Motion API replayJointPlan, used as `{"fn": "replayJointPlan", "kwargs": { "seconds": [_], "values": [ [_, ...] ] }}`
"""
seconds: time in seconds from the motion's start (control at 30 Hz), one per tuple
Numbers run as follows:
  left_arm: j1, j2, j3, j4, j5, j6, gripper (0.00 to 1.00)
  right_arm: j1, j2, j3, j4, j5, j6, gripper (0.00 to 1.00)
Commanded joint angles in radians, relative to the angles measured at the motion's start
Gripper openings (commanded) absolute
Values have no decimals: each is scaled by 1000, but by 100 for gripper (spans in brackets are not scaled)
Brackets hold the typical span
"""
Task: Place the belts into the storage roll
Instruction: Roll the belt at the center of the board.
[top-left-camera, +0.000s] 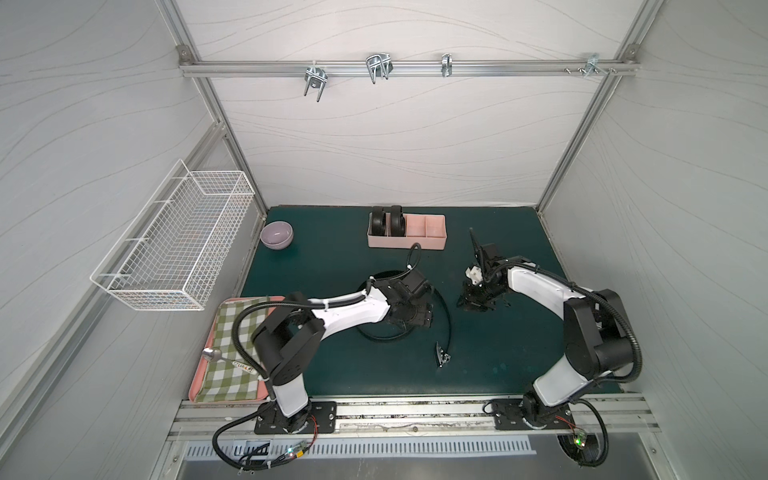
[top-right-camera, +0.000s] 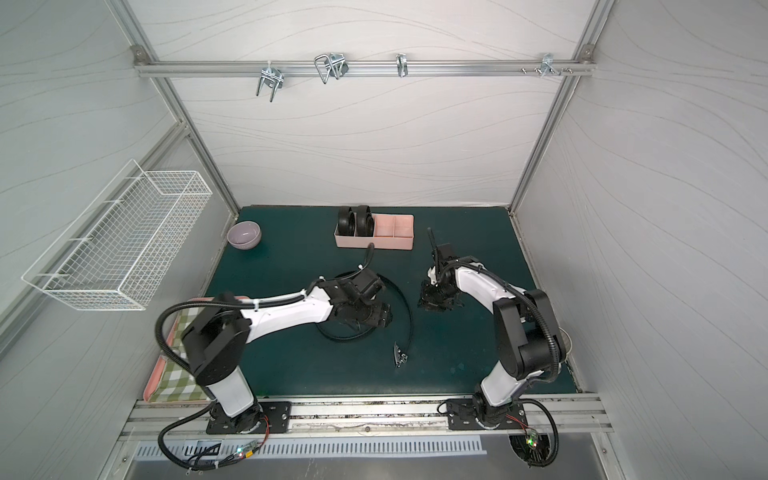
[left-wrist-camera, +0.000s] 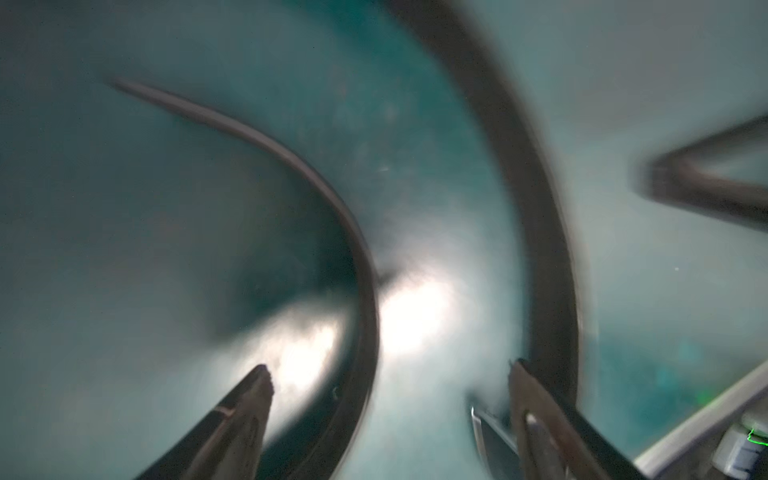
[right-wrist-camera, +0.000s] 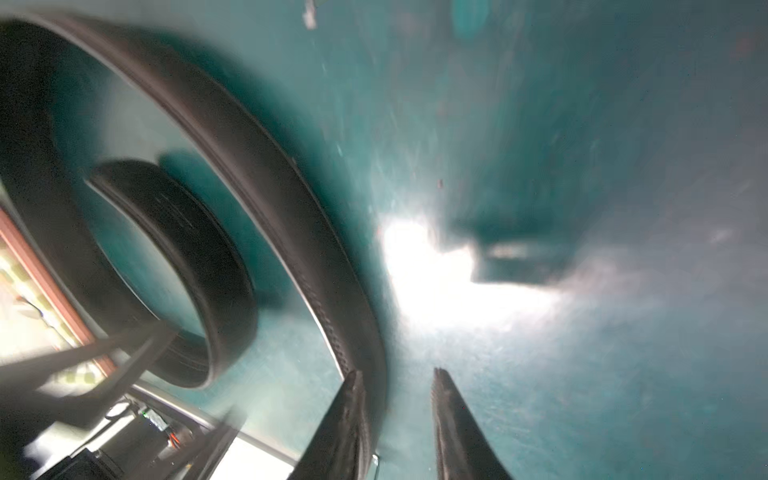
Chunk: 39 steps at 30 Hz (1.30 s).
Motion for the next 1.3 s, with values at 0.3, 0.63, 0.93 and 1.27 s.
{"fn": "replayJointPlan", "kwargs": {
  "seconds": [0.3, 0.63, 0.93, 1.27],
  "values": [
    [14, -98, 67, -255, -173, 1118, 95, 37, -17, -23, 28, -63, -57, 63],
    [30, -42, -28, -1, -198, 1354, 90, 159, 93, -3, 8, 23, -56, 34],
    [43, 33, -2, 104, -80, 1415, 90, 62, 45, -55, 22, -17, -76, 3],
    [49, 143, 66, 145, 27, 1524, 88, 18, 55, -62, 25, -64, -113, 5]
  ]
}}
